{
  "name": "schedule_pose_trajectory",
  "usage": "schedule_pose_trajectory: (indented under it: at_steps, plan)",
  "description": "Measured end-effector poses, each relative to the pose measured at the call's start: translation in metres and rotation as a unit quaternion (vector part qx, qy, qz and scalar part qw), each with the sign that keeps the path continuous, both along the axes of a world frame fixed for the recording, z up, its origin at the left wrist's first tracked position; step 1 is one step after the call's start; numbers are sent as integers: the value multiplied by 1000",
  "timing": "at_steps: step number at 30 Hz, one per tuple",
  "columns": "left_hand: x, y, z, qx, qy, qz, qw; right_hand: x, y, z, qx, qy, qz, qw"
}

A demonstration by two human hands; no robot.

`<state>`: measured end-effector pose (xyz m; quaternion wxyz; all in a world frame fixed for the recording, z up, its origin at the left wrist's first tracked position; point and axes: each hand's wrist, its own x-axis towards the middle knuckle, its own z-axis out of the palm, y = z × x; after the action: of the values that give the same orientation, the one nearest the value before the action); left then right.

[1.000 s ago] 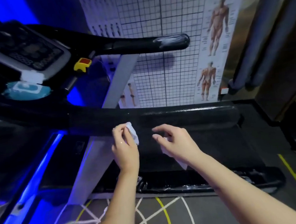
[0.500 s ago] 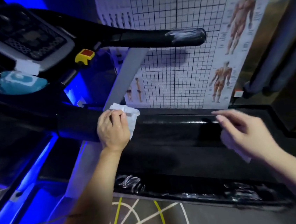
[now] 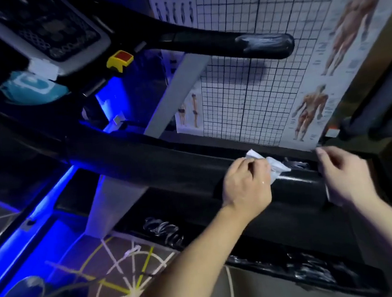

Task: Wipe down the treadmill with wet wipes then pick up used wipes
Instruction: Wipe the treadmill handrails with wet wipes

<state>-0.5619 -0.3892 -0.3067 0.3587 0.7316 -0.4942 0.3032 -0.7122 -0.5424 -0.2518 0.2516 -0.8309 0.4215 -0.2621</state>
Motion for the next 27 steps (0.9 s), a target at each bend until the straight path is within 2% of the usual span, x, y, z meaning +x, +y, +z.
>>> schedule_pose_trajectory:
  at_steps: [5, 8, 11, 13, 14, 15, 16, 17, 19, 20, 22, 24, 27]
  plan:
    - [-66, -43, 4, 15, 17, -42, 999, -26, -3, -2, 56, -34, 21, 998]
    - [-85, -57, 7, 19, 27, -44, 998, -58, -20, -14, 109, -63, -5, 992]
    - [-93, -58, 13, 5, 28, -8, 1000, -78, -27, -27, 135, -44, -23, 990]
    - [-103, -52, 26, -24, 116, 31, 992, -77, -20, -29, 118, -36, 5, 992]
    - [-109, -46, 36, -51, 202, 42, 977, -73, -15, -27, 119, -54, 17, 991]
    - [-113, -39, 43, -87, 305, 51, 947, -68, -8, -22, 121, -78, 27, 989]
    - [-115, -30, 47, -140, 393, 62, 907, -62, -3, -19, 120, -99, 29, 987]
    - [-113, -17, 48, -204, 441, 81, 870, -55, 3, -16, 104, -117, 28, 987]
    - [-97, 18, 40, -325, 441, 133, 826, -41, 16, -14, 48, -134, 34, 989]
    - [-85, 38, 32, -351, 415, 173, 821, -33, 24, -12, 17, -138, 46, 989]
    - [-61, 79, 13, -342, 358, 245, 833, -16, 36, -11, -68, -124, 83, 986]
    - [-39, 110, -2, -295, 317, 280, 857, 0, 41, -15, -160, -94, 103, 977]
    - [-10, 122, -8, -218, 320, 249, 888, 12, 37, -21, -182, -100, 71, 976]
